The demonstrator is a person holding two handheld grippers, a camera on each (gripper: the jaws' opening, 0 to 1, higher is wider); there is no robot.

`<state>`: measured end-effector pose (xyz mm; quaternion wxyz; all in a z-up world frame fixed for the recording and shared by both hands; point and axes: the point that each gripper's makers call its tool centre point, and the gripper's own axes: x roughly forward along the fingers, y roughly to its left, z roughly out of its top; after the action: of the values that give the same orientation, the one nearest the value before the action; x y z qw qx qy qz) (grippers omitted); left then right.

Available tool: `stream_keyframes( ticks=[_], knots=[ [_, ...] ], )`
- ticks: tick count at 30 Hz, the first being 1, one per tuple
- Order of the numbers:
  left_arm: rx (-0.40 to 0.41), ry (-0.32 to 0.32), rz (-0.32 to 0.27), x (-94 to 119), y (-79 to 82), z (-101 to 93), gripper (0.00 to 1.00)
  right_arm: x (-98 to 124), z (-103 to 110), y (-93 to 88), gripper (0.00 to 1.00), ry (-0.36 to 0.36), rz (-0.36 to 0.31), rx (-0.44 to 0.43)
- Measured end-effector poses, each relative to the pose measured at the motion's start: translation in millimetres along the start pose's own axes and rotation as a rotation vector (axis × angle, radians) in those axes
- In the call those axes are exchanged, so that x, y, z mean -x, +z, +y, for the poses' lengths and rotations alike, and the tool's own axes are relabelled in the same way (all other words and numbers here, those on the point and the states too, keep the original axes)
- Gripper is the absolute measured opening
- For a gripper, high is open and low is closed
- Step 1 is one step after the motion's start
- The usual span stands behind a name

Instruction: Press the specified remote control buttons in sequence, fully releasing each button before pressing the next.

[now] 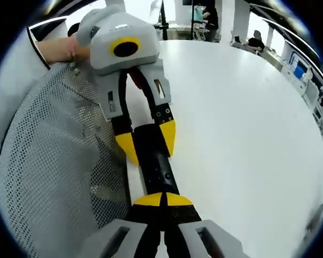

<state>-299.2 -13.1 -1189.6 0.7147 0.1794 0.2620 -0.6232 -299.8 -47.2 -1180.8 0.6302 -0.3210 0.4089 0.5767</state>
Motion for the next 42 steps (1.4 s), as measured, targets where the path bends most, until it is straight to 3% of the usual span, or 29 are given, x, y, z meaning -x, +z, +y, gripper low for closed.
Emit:
stream_keyframes(
  ticks=[7, 14, 19, 42],
  knots=[
    [-0.004, 0.0, 0.002, -0.6, -0.2, 0.2, 0.24, -2.9, 0.3, -0.1, 0.0, -0.038, 0.075, 0.045],
    [0.001, -0.001, -0.002, -0.8, -0.2, 0.3, 0.24, 1.2, -1.7, -1.8, 0.0, 0.001, -0.007, 0.009],
    [0.009, -0.002, -0.007, -0.8, -0.1, 0.4, 0.24, 1.3, -1.4, -3.0, 0.0, 0.021, 0.002, 0.0],
    [0.019, -0.009, -0.018, -1.6, 1.1, -0.8, 0.24, 6.3, -4.0, -12.0, 0.0, -0.018, 0.009, -0.031]
  ],
)
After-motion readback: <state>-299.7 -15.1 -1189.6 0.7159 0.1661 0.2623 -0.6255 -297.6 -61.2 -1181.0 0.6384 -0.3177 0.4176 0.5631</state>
